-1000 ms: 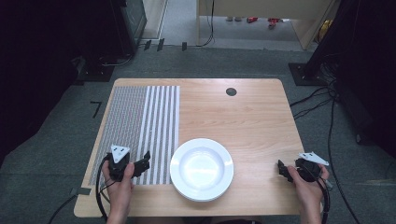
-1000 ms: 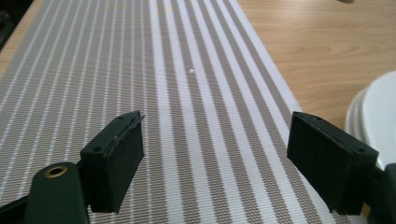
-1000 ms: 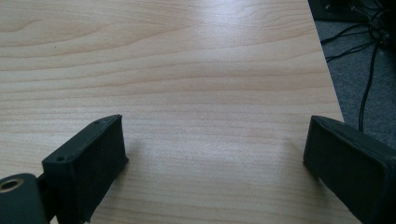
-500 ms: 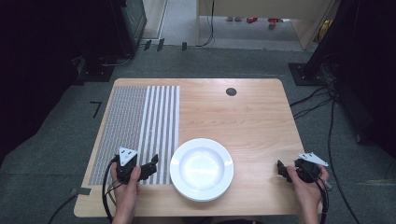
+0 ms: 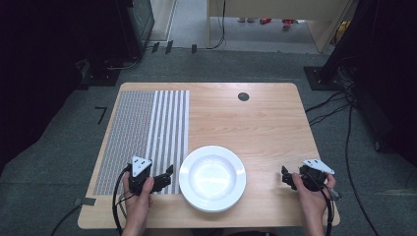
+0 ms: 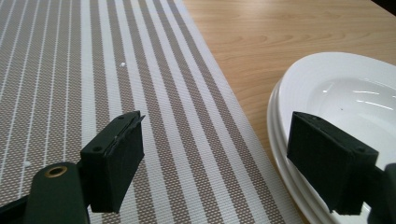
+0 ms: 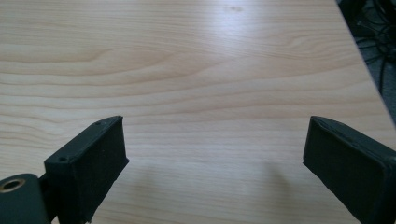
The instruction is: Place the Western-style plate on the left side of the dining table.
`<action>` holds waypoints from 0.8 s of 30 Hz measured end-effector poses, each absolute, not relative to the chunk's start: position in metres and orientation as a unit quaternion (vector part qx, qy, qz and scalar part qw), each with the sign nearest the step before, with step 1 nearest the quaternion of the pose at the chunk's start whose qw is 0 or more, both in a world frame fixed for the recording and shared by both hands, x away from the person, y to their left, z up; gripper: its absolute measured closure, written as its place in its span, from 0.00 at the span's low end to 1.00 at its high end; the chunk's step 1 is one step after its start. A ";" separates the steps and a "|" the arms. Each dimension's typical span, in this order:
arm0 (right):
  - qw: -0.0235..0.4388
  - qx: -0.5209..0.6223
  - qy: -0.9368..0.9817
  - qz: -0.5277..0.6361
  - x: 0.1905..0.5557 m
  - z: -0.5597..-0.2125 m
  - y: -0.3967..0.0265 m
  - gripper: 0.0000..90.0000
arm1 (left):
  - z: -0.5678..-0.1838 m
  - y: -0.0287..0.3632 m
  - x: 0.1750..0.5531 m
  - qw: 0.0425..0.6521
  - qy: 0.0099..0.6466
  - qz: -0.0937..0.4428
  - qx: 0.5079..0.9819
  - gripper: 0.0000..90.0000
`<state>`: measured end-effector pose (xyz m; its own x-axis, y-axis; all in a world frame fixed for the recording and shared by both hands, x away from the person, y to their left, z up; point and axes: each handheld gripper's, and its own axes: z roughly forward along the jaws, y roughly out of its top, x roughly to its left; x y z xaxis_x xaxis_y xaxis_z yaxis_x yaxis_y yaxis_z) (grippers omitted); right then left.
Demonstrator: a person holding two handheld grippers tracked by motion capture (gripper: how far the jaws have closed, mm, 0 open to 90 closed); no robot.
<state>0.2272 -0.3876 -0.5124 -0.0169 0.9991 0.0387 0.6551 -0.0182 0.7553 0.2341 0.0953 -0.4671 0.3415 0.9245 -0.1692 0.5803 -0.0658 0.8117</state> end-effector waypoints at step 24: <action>0.229 0.591 0.658 0.407 0.224 -0.487 -0.327 0.07 | -0.470 0.074 0.230 0.426 0.513 0.181 0.722 0.21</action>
